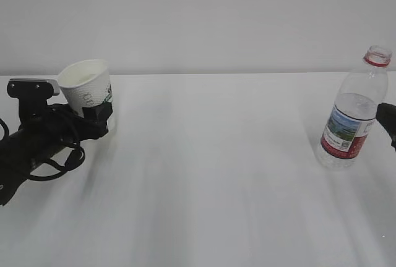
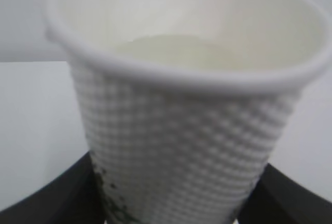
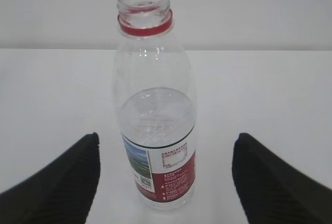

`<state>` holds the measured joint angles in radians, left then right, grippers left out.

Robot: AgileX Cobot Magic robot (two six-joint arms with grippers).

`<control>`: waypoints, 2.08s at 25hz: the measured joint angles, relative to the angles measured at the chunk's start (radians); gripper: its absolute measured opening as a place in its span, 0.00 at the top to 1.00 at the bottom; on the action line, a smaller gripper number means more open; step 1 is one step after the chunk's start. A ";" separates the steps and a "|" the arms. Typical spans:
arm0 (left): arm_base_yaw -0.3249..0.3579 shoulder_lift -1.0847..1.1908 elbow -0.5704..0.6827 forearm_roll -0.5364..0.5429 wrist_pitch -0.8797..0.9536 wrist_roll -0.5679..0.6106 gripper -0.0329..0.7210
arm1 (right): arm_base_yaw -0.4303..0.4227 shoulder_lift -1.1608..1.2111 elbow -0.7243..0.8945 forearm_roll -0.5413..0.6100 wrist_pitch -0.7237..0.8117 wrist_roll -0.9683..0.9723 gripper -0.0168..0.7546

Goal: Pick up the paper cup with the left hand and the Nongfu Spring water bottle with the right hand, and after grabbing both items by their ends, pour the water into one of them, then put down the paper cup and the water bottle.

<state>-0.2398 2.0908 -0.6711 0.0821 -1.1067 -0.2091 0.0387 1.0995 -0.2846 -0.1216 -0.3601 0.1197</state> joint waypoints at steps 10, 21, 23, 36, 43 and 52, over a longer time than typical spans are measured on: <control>0.000 0.029 -0.026 -0.039 0.000 0.001 0.33 | 0.000 0.000 0.000 0.000 0.000 0.000 0.21; 0.000 0.085 -0.072 -0.041 -0.001 0.002 0.34 | 0.000 0.000 0.000 0.000 -0.001 0.000 0.21; 0.000 0.090 -0.074 -0.041 -0.001 0.002 0.34 | 0.000 0.000 0.000 0.000 -0.001 0.000 0.21; 0.000 0.090 -0.074 -0.041 -0.001 0.002 0.34 | 0.000 0.000 0.000 0.000 -0.001 0.000 0.21; 0.000 0.090 -0.074 -0.041 -0.001 0.002 0.34 | 0.000 0.000 0.000 0.000 -0.001 0.000 0.21; 0.000 0.090 -0.074 -0.036 -0.001 0.002 0.26 | 0.000 0.000 0.000 0.000 -0.001 0.000 0.21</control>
<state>-0.2398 2.1806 -0.7451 0.0466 -1.1081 -0.2068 0.0387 1.0995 -0.2846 -0.1216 -0.3610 0.1197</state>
